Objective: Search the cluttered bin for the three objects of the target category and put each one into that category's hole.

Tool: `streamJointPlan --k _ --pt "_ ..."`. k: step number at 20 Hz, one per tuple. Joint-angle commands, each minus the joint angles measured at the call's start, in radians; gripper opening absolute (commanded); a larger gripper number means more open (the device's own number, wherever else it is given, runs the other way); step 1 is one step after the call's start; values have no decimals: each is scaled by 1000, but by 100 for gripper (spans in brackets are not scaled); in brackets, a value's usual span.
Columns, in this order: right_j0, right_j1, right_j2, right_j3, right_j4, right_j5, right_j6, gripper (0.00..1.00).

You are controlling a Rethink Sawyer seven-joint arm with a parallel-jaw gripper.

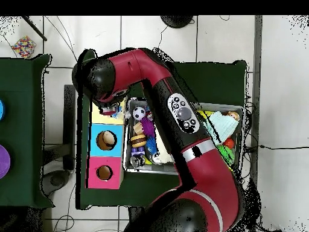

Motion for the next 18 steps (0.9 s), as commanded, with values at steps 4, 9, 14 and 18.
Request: streamJointPlan --k 4,9,14,18 --pt "12 17 -131 -52 -41 247 -154 0" --pt "22 3 -137 -57 -39 319 -136 0" --pt "15 -23 -135 -14 -12 339 -73 0" --pt "-33 -24 -87 94 121 241 53 0"
